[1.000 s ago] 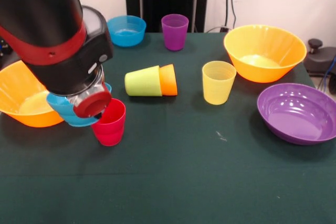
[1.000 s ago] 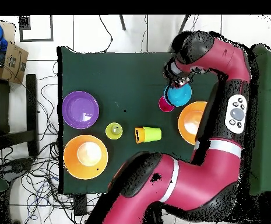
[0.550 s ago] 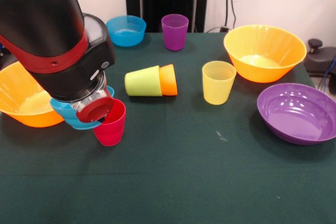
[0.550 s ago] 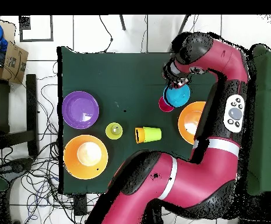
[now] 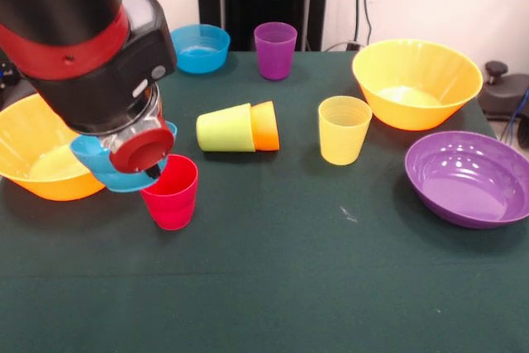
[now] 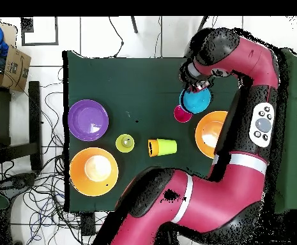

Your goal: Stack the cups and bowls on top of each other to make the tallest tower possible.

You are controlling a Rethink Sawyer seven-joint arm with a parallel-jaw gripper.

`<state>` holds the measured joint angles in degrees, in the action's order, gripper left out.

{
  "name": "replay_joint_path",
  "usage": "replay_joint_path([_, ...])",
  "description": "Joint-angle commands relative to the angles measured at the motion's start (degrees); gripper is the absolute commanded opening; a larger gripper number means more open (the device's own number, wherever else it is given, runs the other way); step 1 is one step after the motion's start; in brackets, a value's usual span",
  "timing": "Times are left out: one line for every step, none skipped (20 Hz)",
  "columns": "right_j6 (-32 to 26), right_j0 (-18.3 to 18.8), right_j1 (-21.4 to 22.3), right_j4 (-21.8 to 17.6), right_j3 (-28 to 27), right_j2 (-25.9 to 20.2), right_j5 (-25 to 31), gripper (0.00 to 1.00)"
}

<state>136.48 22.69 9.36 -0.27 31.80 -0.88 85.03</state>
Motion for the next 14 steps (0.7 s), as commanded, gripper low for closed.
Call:
replay_joint_path([4.56,-2.03,1.92,1.46,2.10,-1.91,4.56,0.00])
replay_joint_path([4.20,-1.99,1.89,1.54,1.83,-1.75,4.92,0.00])
replay_joint_path([3.96,-1.99,2.28,1.70,2.34,-1.52,4.85,0.00])
replay_joint_path([3.89,-2.04,2.38,1.77,2.47,-1.32,4.84,0.00])
replay_joint_path([3.96,-2.12,2.46,1.88,2.91,-1.20,4.40,0.00])
replay_joint_path([4.15,-2.19,2.42,2.09,2.99,-1.18,4.38,0.00])
replay_joint_path([4.34,-2.26,2.38,2.31,3.07,-1.17,4.35,0.00])
replay_joint_path([4.52,-2.32,2.01,2.49,2.75,-1.23,4.29,0.00])
replay_joint_path([4.82,-2.43,1.74,2.75,2.75,-1.31,3.87,0.00])
replay_joint_path([5.17,-2.57,1.42,3.06,2.82,-1.45,3.33,0.00])
replay_joint_path([5.51,-2.70,1.09,3.37,2.89,-1.59,2.80,0.00])
replay_joint_path([5.81,-2.84,0.85,3.60,2.93,-1.64,2.43,0.00])
replay_joint_path([6.01,-2.98,0.88,3.77,3.18,-1.60,2.08,0.00])
replay_joint_path([6.20,-3.09,0.85,3.99,3.36,-1.52,1.84,0.00])
